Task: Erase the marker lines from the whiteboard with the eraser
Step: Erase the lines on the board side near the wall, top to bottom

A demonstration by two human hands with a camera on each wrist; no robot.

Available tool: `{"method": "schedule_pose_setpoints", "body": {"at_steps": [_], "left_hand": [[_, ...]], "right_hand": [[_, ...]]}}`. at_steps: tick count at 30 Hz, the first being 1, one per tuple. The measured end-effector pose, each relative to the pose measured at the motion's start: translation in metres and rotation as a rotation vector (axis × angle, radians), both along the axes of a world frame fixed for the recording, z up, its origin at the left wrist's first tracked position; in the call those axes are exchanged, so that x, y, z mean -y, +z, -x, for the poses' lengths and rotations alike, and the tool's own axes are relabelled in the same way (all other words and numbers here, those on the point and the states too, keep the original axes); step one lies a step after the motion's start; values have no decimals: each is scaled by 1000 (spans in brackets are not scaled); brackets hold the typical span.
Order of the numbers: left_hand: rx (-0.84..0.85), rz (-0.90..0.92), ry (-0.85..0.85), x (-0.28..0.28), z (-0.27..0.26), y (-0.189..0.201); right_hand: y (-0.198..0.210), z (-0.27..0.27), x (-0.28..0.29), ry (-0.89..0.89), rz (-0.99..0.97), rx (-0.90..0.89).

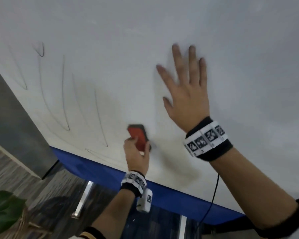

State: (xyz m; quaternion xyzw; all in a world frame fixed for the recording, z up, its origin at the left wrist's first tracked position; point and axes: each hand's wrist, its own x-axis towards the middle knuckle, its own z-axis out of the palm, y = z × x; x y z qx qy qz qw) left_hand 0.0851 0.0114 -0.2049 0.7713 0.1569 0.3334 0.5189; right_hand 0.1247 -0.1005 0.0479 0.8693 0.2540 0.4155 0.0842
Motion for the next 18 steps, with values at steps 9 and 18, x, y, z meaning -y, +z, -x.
{"method": "schedule_pose_setpoints", "body": {"at_steps": [9,18], "left_hand": [[9,210,234,-118,-24,-2],[-38,460,128,24,-6,-53]], "right_hand": [[-70,-1,12,87,155,-16],[-104,2,1,-21,216,-57]]}}
